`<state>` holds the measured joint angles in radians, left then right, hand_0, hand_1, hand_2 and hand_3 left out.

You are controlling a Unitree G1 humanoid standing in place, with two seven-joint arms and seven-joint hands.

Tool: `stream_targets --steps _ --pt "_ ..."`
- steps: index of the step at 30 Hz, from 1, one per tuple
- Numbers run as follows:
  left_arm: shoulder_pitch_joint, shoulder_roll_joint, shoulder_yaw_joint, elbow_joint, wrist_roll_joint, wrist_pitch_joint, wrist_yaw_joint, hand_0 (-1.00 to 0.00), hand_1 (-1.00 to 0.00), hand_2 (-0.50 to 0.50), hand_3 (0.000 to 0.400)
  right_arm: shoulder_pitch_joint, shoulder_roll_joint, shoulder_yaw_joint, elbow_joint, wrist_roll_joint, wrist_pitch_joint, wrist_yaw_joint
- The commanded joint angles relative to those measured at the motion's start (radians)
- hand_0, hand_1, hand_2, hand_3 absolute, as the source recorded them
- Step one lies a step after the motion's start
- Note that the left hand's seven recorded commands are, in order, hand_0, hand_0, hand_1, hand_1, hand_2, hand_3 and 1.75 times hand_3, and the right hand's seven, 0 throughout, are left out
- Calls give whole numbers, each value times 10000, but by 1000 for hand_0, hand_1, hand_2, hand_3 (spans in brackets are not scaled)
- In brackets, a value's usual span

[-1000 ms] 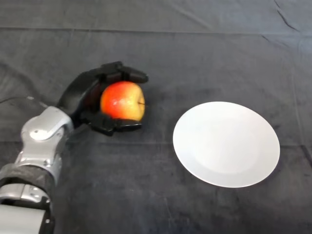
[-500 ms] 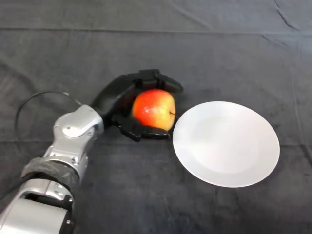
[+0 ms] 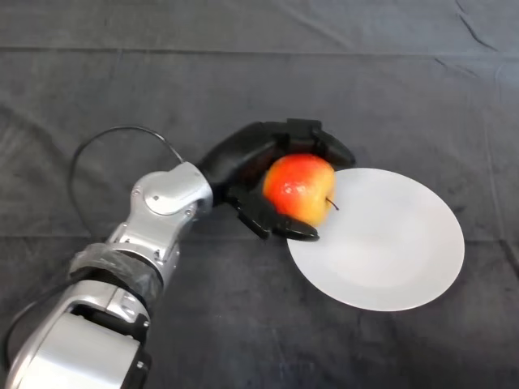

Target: Move the apple to the plate

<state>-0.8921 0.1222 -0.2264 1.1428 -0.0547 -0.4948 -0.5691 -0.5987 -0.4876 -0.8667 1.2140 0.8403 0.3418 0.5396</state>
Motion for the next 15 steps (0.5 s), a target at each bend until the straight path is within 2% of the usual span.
stream_targets --steps 1,8,15 --pt "-651 -132 -297 80 210 -31 -142 -1000 -122 -439 400 -6 -161 -147 -24 5 -15 -44" --pt "-752 -344 -1033 166 270 70 -133 -1000 -114 -443 400 -9 -164 -148 -16 5 -16 -40" --pt "-754 -409 -1889 185 354 178 -123 -1000 -55 -473 400 -11 -167 -149 -7 5 -16 -36"
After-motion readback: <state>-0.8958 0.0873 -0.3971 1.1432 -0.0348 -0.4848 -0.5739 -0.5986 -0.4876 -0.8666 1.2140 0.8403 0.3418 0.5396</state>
